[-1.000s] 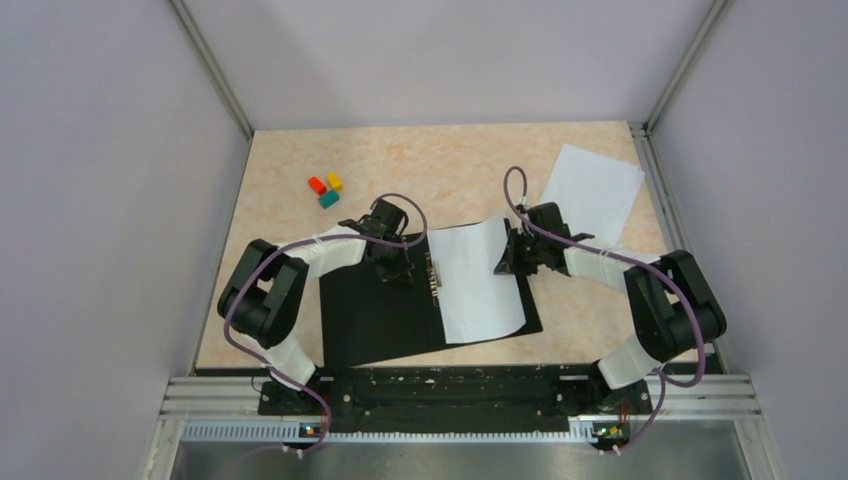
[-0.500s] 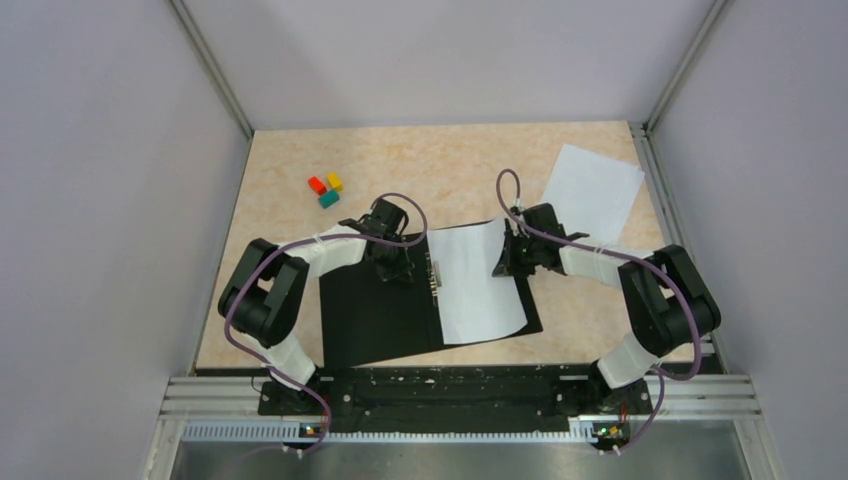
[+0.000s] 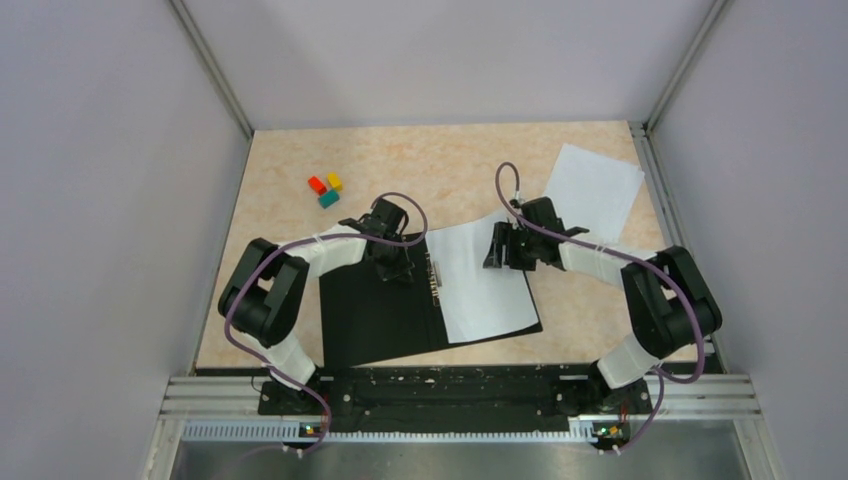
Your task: Put the files into the folder
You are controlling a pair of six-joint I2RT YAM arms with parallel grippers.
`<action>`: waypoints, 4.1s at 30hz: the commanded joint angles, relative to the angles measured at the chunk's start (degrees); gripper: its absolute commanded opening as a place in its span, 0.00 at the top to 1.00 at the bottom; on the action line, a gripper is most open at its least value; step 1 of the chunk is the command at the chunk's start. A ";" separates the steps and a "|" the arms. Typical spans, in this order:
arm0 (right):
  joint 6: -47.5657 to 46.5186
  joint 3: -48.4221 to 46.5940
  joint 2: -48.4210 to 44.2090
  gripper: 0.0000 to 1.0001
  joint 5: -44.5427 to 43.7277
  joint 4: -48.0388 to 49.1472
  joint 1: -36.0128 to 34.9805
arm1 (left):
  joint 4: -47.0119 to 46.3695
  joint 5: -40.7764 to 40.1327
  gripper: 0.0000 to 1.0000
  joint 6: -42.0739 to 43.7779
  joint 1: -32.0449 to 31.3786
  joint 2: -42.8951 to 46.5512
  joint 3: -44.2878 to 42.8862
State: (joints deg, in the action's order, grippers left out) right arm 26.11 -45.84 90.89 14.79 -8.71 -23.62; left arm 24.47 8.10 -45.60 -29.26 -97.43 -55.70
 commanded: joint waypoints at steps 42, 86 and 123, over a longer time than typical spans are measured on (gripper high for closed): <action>17.71 -12.71 13.00 0.01 -17.90 14.05 43.79 | -16.40 13.63 0.30 -1.13 -0.02 -30.85 -51.07; -1.34 -50.41 39.24 0.01 -4.92 -19.30 21.64 | -2.42 4.46 0.29 -4.76 1.04 -49.09 -70.00; 2.54 -49.36 41.06 0.01 15.21 -13.37 16.63 | -10.61 19.92 0.41 -7.07 3.59 -46.51 -65.12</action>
State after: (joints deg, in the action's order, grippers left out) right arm 27.88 -97.45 128.40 27.09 -18.39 -6.11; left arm 20.08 21.17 -49.60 -26.76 -146.74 -124.95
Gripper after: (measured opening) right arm 0.987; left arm 0.604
